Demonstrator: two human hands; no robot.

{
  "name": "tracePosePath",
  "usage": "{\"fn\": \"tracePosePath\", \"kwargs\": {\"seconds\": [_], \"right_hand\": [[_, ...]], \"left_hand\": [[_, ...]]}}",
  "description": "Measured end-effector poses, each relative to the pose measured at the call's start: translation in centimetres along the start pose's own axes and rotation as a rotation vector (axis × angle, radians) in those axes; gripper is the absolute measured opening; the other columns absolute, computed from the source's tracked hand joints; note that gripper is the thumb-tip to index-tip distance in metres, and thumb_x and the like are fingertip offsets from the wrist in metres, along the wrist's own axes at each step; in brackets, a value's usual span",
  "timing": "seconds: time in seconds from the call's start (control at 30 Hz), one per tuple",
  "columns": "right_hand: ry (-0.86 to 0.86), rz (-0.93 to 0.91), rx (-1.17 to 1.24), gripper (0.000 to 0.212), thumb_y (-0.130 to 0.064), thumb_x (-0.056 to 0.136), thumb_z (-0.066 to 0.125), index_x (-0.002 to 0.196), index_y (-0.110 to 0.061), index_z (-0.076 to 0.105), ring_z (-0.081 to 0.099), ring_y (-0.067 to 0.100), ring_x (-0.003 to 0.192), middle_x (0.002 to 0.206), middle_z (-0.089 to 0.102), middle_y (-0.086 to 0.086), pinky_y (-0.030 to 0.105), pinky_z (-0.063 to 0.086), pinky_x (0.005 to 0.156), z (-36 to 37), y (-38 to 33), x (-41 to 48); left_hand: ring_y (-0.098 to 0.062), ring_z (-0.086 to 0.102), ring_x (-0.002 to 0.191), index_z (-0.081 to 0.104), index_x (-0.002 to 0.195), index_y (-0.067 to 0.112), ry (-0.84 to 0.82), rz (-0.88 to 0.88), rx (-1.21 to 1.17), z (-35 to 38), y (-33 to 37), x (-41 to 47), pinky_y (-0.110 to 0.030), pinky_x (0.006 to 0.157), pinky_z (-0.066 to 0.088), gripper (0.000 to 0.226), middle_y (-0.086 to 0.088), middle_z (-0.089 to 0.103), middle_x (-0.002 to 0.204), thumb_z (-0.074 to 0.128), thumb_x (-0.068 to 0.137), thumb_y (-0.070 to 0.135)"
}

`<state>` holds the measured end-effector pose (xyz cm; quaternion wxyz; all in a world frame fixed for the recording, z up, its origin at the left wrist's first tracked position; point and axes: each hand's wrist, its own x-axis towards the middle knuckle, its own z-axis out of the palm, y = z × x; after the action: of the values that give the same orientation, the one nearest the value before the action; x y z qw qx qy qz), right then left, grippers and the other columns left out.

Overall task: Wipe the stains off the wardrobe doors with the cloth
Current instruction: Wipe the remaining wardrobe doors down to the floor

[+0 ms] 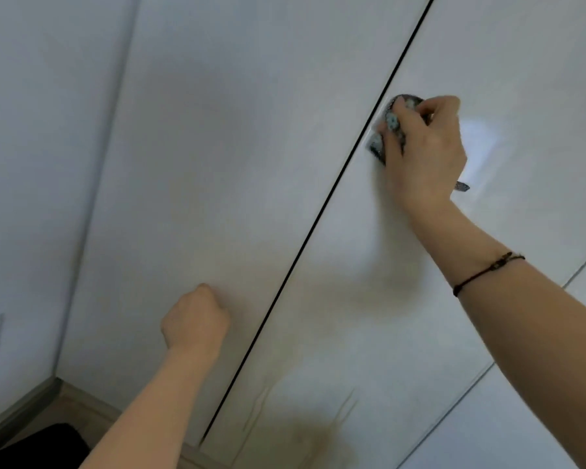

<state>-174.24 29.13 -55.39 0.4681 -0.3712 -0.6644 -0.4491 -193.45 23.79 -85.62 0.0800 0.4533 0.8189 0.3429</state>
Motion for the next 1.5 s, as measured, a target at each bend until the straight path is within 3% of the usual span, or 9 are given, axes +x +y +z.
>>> {"fn": "tracePosePath", "kwargs": {"seconds": [0.17,0.33,0.53,0.67,0.83,0.93,1.1,1.37,1.5], "right_hand": [[-0.401,-0.143,0.14,0.018,-0.04,0.093,0.066,0.104,-0.029,0.059,0.059,0.023,0.08,0.097,0.06,0.001,0.034,0.051,0.068,0.4,-6.3,-12.4],[-0.81,-0.594,0.032,0.073,-0.023,0.056,0.095,0.122,-0.006,0.069,0.058,0.026,0.067,0.099,0.052,0.011,0.031,0.038,0.04,1.5,-9.4,-26.2],[-0.749,-0.729,-0.084,0.073,-0.04,0.062,0.093,0.126,-0.013,0.07,0.06,0.026,0.059,0.085,0.063,0.004,0.029,0.038,0.039,2.5,-10.8,-27.0],[-0.457,-0.413,-0.115,0.049,-0.041,0.087,0.071,0.133,-0.024,0.065,0.059,0.027,0.047,0.075,0.066,-0.003,0.022,0.021,0.046,3.6,-10.7,-20.7],[-0.884,-0.359,0.008,0.078,-0.046,0.062,0.092,0.134,-0.03,0.065,0.041,0.021,0.025,0.039,0.046,-0.001,0.017,0.02,0.043,3.2,-14.2,-32.5],[-1.006,-0.253,0.011,0.075,-0.036,0.074,0.086,0.142,-0.039,0.055,0.031,0.02,0.026,0.038,0.034,-0.004,0.015,0.017,0.042,2.3,-14.5,-35.5],[-0.399,0.146,0.178,0.045,-0.026,0.098,0.057,0.143,-0.032,0.055,0.04,0.024,0.042,0.053,0.045,-0.001,0.028,0.033,0.047,4.0,-13.6,-27.3],[-0.664,0.191,0.443,0.019,-0.017,0.095,0.059,0.113,-0.02,0.064,0.061,0.036,0.057,0.067,0.065,0.007,0.033,0.035,0.05,4.3,-18.0,-31.1],[-0.434,0.518,0.701,0.022,-0.012,0.094,0.053,0.108,-0.025,0.066,0.054,-0.002,0.067,0.071,0.058,-0.018,0.013,0.038,0.062,4.3,-16.6,-24.7]], "left_hand": [[-0.031,0.067,0.107,0.068,0.11,0.01,-0.078,-0.058,0.012,-1.9,-1.2,-0.2,-0.034,0.081,0.053,0.026,-0.013,0.069,0.116,0.058,0.088,0.019],[-0.028,0.063,0.118,0.066,0.123,0.01,-0.24,-0.198,0.065,-0.6,-6.0,-1.6,-0.036,0.09,0.052,0.033,-0.011,0.064,0.129,0.056,0.093,0.02],[-0.027,0.062,0.117,0.066,0.123,0.01,-0.32,-0.244,0.102,3.1,-9.8,-1.2,-0.035,0.09,0.052,0.033,-0.011,0.064,0.129,0.053,0.094,0.018],[-0.031,0.063,0.118,0.066,0.123,0.009,-0.257,-0.203,0.091,5.1,-10.2,-0.6,-0.038,0.091,0.052,0.031,-0.013,0.064,0.128,0.052,0.097,0.02],[-0.032,0.063,0.115,0.066,0.121,0.006,-0.242,-0.136,0.149,6.2,-11.3,0.5,-0.037,0.09,0.052,0.03,-0.016,0.065,0.126,0.053,0.095,0.014],[-0.032,0.062,0.116,0.066,0.121,0.006,-0.225,-0.121,0.167,6.2,-12.0,1.3,-0.036,0.089,0.052,0.031,-0.016,0.065,0.126,0.053,0.093,0.013],[-0.034,0.063,0.113,0.064,0.117,0.004,-0.195,-0.114,0.154,7.3,-13.0,1.3,-0.035,0.087,0.051,0.029,-0.018,0.065,0.123,0.052,0.092,0.013],[-0.036,0.065,0.103,0.061,0.109,0.004,-0.098,-0.124,0.087,9.3,-12.1,0.5,-0.038,0.079,0.051,0.022,-0.019,0.067,0.112,0.049,0.092,0.013],[-0.036,0.064,0.101,0.059,0.106,0.004,-0.055,-0.091,0.095,9.4,-12.4,0.8,-0.037,0.075,0.048,0.02,-0.019,0.067,0.108,0.048,0.091,0.011]]}}
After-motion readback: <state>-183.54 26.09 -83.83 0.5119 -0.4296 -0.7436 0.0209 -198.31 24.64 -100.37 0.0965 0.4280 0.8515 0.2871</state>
